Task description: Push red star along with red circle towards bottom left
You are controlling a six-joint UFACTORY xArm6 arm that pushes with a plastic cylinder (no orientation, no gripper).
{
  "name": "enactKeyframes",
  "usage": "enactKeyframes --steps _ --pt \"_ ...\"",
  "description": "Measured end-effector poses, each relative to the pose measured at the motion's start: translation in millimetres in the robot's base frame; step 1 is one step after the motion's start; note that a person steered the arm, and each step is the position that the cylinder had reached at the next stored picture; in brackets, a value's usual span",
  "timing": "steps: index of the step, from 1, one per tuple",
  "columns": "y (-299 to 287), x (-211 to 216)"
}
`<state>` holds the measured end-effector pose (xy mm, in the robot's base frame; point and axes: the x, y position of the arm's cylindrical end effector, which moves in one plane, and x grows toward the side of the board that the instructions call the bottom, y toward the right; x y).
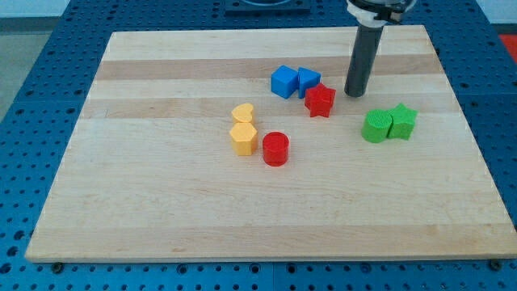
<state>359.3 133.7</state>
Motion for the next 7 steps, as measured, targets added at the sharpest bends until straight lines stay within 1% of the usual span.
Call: enactKeyframes --steps 1,3,5,6,7 --pt "-12.0 0.5" --pt "-46.4 22.2" --pt "-76.4 24.7" --pt "-79.5 31.9" --pt "-80.7 50.9"
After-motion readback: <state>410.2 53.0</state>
